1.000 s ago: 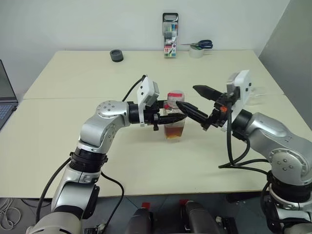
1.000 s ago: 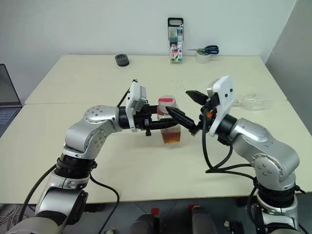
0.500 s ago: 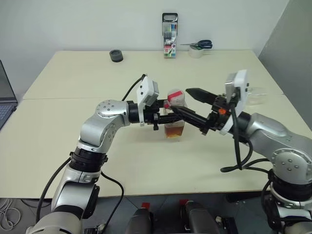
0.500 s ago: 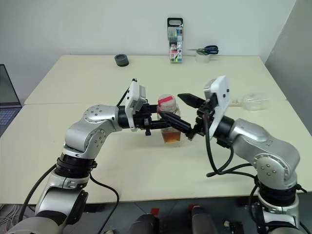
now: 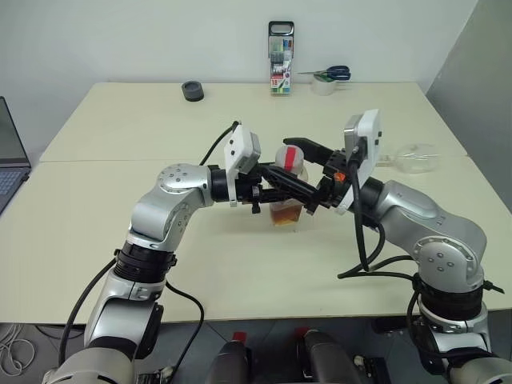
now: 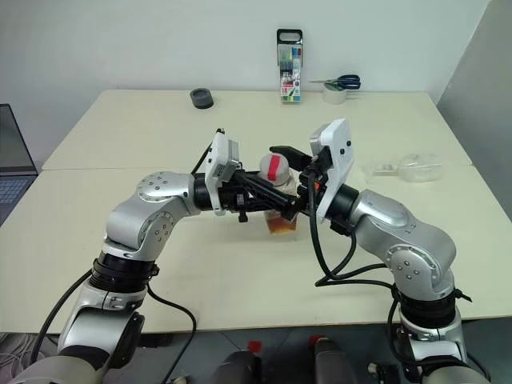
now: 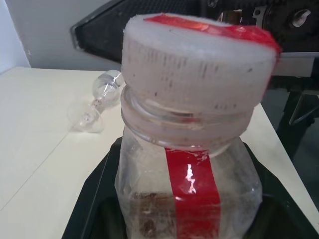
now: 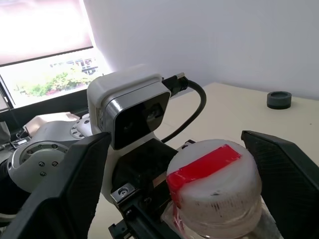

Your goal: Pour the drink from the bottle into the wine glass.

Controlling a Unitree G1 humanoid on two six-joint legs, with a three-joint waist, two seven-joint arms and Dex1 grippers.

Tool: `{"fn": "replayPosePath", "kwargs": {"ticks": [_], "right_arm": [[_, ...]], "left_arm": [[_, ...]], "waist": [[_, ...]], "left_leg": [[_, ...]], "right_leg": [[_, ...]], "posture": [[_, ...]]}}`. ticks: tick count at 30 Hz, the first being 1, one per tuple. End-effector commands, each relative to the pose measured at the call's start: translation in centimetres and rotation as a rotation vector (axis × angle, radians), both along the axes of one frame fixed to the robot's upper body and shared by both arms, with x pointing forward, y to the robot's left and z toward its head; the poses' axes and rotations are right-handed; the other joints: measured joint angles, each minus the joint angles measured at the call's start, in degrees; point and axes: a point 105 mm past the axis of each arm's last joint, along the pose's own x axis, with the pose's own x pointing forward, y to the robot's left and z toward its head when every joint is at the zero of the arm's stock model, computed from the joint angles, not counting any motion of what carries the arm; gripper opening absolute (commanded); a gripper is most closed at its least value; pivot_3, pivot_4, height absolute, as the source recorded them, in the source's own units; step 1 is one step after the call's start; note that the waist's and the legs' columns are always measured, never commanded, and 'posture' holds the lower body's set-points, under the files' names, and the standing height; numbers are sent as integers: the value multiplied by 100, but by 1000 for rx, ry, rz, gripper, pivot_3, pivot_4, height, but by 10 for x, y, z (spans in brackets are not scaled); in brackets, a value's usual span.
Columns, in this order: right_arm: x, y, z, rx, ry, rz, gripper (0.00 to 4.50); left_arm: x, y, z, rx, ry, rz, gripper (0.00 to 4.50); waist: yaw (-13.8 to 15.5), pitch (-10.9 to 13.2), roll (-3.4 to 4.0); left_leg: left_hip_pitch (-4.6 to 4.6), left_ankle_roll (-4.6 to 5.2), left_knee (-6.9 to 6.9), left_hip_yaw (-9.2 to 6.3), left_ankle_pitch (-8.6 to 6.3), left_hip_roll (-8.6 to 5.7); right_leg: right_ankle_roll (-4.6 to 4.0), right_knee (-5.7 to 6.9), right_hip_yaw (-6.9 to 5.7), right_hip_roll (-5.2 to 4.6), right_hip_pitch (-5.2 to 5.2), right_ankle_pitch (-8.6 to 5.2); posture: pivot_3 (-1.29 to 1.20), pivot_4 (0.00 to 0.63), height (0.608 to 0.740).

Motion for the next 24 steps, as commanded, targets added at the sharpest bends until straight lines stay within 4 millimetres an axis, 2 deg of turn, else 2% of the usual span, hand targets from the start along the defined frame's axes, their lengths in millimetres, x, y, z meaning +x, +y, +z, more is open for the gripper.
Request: {"fn": "replayPosePath", "kwargs": {"ticks": [1,6,10,18,22,24], "right_arm": [[-4,-2,12,20,-53,3,3190],[-2,-3,11,7,-62,-13,1470],[1,-6,14,11,-74,-37,1469],[19,-26,24,40,-106,-180,1469],[20,-38,24,18,-117,-212,1469],[20,-43,24,6,-119,-218,1469]], "left_arm": [[-5,0,16,-29,-70,-9,1998],[-4,-1,17,-31,-69,-9,1998],[-4,-1,16,-30,-69,-10,1998],[2,2,14,-24,-71,30,1998],[23,21,13,-19,-84,185,1998],[40,39,15,-28,-98,325,1998]], "waist": [[1,0,0],[0,0,0],[0,0,0],[0,0,0],[1,0,0],[2,0,0]], "left_leg": [[0,0,0,1,0,0],[0,1,0,1,0,0],[0,0,0,1,0,0],[0,1,0,1,0,0],[0,1,0,1,0,0],[0,1,0,1,0,-1]], "right_leg": [[0,0,1,0,0,0],[0,0,0,0,0,0],[0,1,1,0,0,0],[0,1,0,0,0,0],[0,1,1,0,0,0],[0,0,1,0,0,0]], "posture": [[0,150,740],[0,150,740],[0,150,740],[0,150,740],[0,150,740],[0,150,740]]}}
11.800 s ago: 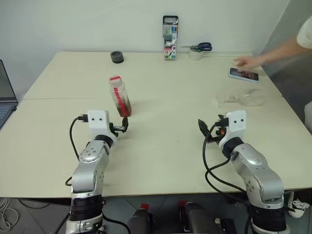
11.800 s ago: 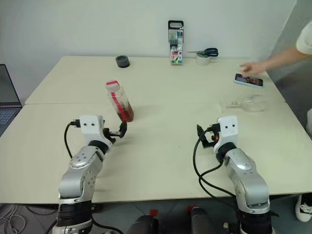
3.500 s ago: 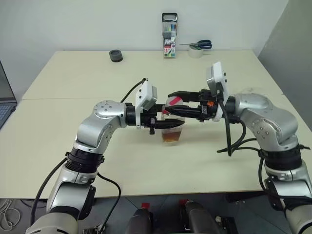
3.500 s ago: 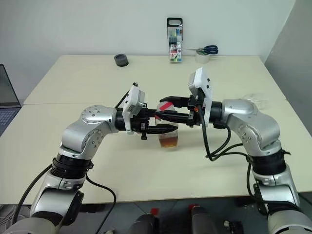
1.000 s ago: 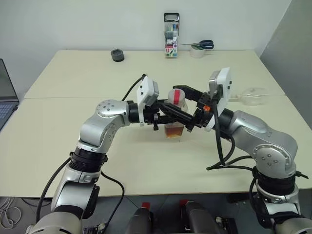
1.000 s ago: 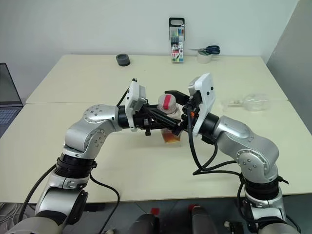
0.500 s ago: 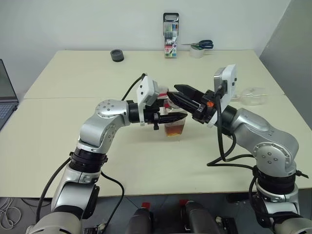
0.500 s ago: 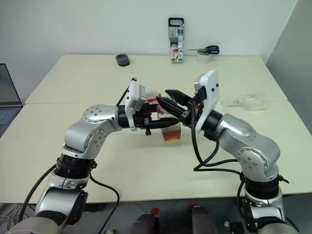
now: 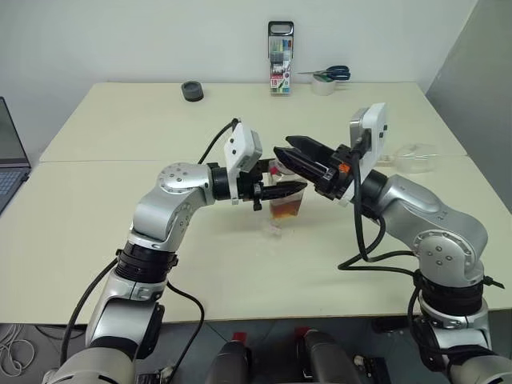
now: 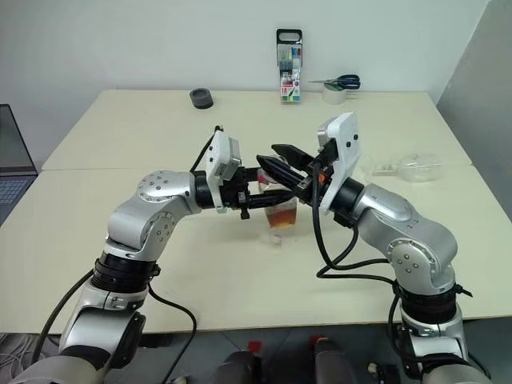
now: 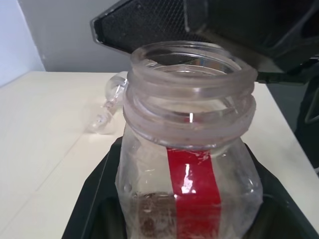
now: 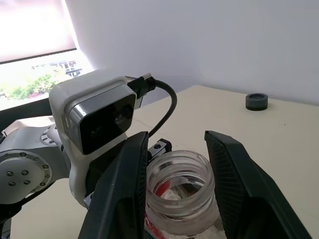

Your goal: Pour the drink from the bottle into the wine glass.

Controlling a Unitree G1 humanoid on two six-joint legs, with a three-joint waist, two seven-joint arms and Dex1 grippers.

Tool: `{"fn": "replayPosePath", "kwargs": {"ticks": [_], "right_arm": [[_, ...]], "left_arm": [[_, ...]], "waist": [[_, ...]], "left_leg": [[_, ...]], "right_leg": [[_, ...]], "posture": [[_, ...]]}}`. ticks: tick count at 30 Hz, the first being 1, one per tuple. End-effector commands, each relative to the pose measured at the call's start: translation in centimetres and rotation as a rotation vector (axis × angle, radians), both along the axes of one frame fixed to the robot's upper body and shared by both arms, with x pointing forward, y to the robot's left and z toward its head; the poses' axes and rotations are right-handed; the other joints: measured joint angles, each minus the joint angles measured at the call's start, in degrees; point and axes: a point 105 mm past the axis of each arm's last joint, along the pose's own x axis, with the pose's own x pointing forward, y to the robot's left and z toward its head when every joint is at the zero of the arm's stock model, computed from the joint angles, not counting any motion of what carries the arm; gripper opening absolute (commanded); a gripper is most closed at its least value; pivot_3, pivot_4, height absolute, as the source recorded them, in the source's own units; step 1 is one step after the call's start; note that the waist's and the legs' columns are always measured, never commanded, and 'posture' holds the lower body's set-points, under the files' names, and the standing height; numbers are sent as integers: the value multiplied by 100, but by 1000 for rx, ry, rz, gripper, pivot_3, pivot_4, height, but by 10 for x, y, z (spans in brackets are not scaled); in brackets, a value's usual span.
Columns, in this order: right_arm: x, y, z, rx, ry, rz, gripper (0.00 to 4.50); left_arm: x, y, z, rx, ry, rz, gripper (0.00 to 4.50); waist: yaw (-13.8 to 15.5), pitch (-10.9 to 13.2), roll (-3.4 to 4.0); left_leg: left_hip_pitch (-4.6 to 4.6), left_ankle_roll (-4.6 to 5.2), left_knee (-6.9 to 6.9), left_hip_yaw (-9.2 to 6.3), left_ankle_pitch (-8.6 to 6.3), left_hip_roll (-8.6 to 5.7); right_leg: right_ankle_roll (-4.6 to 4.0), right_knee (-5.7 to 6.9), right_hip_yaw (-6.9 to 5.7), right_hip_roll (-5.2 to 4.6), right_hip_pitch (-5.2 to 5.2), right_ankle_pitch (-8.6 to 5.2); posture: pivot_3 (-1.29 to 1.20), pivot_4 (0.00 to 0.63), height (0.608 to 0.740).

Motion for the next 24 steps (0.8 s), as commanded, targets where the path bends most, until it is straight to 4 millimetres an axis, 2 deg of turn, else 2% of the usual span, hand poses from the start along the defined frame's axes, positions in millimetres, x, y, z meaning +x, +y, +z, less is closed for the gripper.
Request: {"fn": "replayPosePath", "kwargs": {"ticks": [1,5,7,14,21,24], "right_arm": [[5,-33,23,18,-105,-136,1469],[5,-39,22,1,-104,-141,1469],[6,-37,22,2,-99,-130,1469],[4,-25,20,-5,-96,-63,1469],[-10,-14,12,-108,-121,56,1469],[-18,-11,5,-151,-121,113,2082]], "left_arm": [[36,45,17,-46,-54,291,1998],[59,89,27,-93,-93,565,1998],[65,104,32,-126,-105,666,1998],[67,115,32,-143,-120,751,1998],[76,163,46,-265,-126,999,1998],[78,188,48,-315,-125,1117,1998]], "waist": [[0,0,0],[1,0,0],[-83,1,-2],[31,3,-5],[24,4,-7],[19,4,-7]], "left_leg": [[0,0,0,0,0,0],[0,2,0,-1,-1,0],[6,15,-2,9,-8,0],[-10,-2,1,-2,1,-2],[-9,-2,-1,-1,1,1],[-8,-2,-1,-1,1,1]], "right_leg": [[0,0,0,0,0,0],[0,-1,0,0,0,0],[0,6,7,1,-4,0],[-1,0,-3,-5,-8,0],[5,-5,-4,-7,-10,3],[5,-3,-3,-7,-10,3]], "posture": [[0,150,740],[0,150,740],[0,150,740],[0,150,740],[0,150,740],[0,150,740]]}}
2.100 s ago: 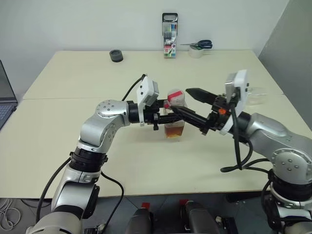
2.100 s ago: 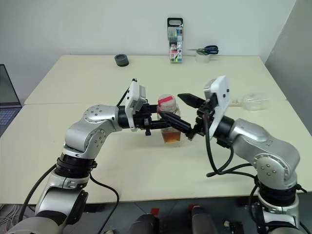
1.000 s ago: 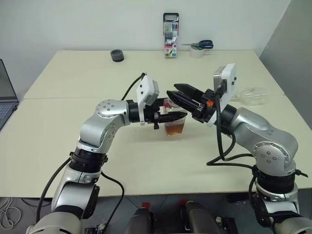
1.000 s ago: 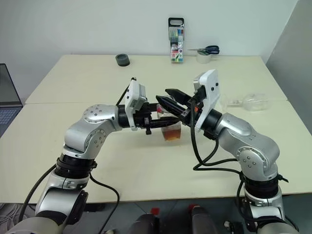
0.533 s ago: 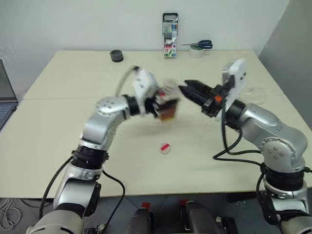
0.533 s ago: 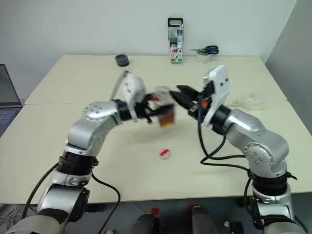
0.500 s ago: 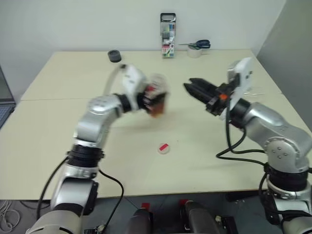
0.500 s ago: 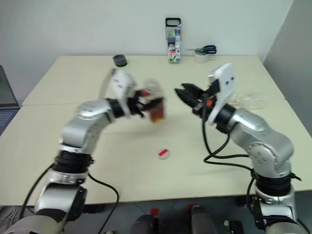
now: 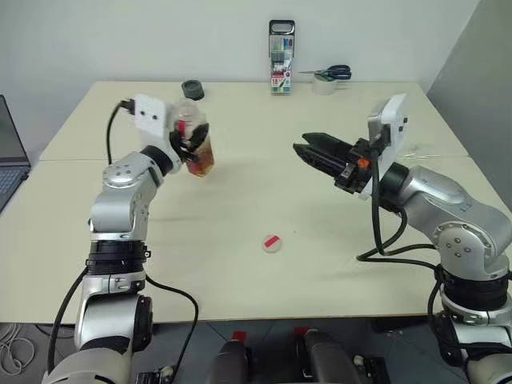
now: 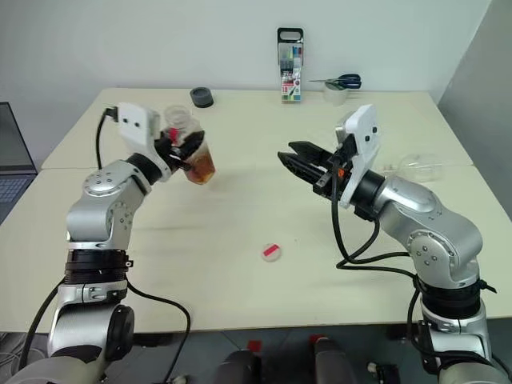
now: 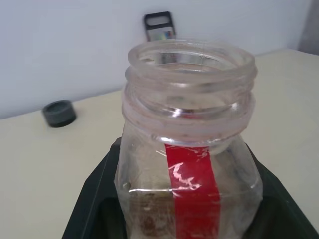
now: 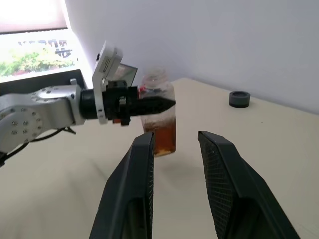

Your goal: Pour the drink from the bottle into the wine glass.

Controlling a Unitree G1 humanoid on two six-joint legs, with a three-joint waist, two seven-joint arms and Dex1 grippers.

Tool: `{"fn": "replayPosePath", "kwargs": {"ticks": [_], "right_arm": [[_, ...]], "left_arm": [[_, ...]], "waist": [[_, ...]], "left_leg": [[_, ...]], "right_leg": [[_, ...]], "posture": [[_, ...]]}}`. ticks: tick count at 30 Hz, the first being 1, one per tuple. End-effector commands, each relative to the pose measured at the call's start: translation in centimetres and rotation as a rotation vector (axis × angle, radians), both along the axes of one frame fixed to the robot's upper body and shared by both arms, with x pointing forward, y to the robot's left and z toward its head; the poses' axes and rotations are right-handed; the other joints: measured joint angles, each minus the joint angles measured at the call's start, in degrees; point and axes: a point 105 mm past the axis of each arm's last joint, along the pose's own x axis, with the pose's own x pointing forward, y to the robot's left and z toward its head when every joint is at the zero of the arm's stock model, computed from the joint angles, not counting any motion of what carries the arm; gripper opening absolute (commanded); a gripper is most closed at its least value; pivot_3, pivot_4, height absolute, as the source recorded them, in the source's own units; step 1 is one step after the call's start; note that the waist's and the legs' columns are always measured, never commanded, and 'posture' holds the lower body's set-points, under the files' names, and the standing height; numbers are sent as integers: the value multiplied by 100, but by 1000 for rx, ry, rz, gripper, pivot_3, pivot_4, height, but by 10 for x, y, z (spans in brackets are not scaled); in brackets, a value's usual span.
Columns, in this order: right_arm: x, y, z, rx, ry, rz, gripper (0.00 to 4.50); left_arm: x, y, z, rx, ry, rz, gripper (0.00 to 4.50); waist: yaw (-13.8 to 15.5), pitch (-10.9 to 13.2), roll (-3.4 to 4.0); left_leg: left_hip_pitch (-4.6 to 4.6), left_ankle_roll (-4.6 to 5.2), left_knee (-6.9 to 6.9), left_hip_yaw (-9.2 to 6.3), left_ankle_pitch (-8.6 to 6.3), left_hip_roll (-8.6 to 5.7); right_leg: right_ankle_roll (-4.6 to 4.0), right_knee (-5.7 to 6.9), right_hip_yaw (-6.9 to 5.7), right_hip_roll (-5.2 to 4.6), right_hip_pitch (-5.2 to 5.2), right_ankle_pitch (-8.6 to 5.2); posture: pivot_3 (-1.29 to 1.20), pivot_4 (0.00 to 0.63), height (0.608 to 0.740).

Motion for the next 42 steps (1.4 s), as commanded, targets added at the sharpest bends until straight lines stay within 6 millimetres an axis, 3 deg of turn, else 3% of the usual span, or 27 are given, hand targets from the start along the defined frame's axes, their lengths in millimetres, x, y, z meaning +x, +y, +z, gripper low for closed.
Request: {"fn": "replayPosePath", "kwargs": {"ticks": [1,7,20,33,41,42], "right_arm": [[-16,5,2,-41,-59,83,2418],[-22,7,-5,-53,-40,125,4492],[-23,8,-14,-35,5,117,4492],[-21,10,-15,-26,8,102,4492],[-21,11,-15,-15,16,92,4500],[-21,12,-15,-15,18,91,4500]], "left_arm": [[-2,32,26,-54,-93,143,1998],[-4,45,18,-68,-80,176,1998],[-6,67,-10,-59,-23,216,1998],[-3,66,-37,-97,18,171,1998],[-8,75,-49,-98,46,199,4371],[-10,77,-51,-94,54,206,4479]], "waist": [[-4,0,0],[0,0,-1],[2,0,-1],[1,0,-1],[1,-1,-1],[0,-1,-1]], "left_leg": [[0,0,0,0,0,0],[-1,-1,2,-1,1,-2],[0,-2,2,-1,1,-1],[0,-2,2,-2,1,-2],[3,-2,2,-1,1,-1],[3,-2,2,-1,1,-2]], "right_leg": [[0,0,0,0,0,0],[0,-1,-1,-1,1,0],[0,-1,0,-3,1,0],[0,0,-1,-3,1,0],[0,2,0,-3,1,0],[0,2,0,-3,1,0]], "posture": [[0,150,740],[0,150,740],[0,150,740],[0,150,740],[0,150,740],[0,150,740]]}}
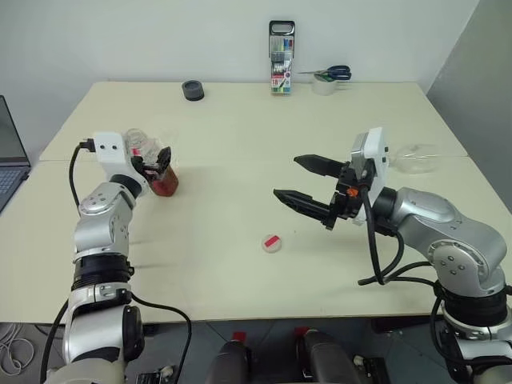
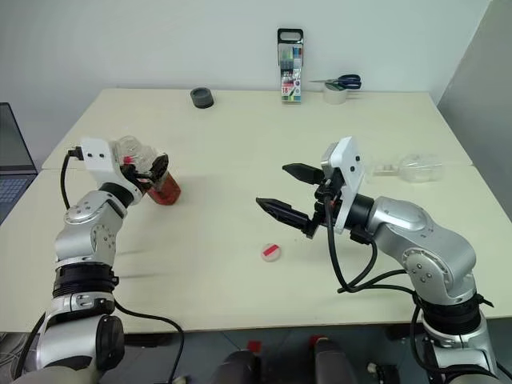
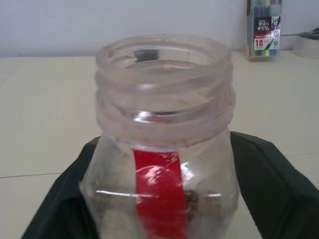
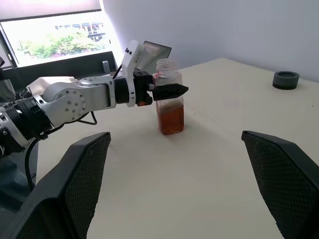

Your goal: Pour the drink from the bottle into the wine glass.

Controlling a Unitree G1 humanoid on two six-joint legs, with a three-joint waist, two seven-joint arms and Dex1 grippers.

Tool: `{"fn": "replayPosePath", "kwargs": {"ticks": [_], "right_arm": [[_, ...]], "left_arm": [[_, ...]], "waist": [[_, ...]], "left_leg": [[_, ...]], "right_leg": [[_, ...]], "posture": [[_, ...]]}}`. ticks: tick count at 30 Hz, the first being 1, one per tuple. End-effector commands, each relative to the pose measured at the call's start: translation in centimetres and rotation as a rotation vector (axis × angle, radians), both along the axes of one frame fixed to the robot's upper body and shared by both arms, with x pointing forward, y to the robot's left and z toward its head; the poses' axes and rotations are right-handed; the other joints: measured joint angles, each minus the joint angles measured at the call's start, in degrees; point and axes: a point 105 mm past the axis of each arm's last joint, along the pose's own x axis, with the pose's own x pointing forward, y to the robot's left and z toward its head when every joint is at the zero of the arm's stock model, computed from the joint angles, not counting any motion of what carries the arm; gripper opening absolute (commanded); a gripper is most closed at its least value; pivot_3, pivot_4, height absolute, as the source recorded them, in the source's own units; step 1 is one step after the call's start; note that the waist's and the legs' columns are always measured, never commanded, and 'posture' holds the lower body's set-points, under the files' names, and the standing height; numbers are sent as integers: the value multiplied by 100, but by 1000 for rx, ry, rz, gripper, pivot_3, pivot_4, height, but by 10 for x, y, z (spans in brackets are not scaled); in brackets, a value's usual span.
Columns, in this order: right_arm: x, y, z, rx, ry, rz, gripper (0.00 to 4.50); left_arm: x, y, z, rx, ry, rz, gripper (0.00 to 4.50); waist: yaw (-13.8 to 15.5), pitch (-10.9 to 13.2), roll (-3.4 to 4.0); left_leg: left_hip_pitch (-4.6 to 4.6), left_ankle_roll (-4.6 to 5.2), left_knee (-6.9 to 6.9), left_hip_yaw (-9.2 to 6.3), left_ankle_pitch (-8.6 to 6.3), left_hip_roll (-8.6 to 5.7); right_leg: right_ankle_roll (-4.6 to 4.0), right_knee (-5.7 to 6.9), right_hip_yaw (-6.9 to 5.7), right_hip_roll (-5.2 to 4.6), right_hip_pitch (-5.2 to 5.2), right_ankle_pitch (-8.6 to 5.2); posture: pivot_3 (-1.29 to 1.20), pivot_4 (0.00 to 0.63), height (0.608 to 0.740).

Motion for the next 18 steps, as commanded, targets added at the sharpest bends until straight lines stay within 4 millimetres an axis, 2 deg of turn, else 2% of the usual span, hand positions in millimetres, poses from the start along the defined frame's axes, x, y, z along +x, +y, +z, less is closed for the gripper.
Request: {"fn": "replayPosePath", "kwargs": {"ticks": [1,7,12,15,18], "right_arm": [[-7,2,8,11,-42,7,4500],[-10,4,0,26,-18,-19,4500],[-14,0,-15,38,29,-93,4500],[-15,-13,-37,-17,54,-215,4500],[-12,-35,-48,-42,68,-353,4500]], "left_arm": [[-8,10,5,11,-25,28,4479],[-32,12,-18,30,45,24,4479],[-64,11,-36,85,120,11,4479],[-84,-6,-37,222,169,-98,4479],[-104,-36,-30,304,187,-298,4479]], "waist": [[-1,0,0],[-7,0,-1],[-5,-1,-1],[-3,-4,-6],[11,-3,-5]], "left_leg": [[1,0,0,1,0,0],[1,0,-2,-1,0,2],[2,0,-2,-5,-1,3],[2,0,-3,-13,-1,3],[2,0,-5,-8,-1,2]], "right_leg": [[0,0,1,0,0,0],[0,0,4,-1,0,0],[0,-1,10,-2,3,0],[-1,-3,10,-4,7,-1],[-1,-4,12,-4,9,-1]], "posture": [[0,150,740],[0,150,740],[0,150,740],[0,150,740],[0,150,740]]}}
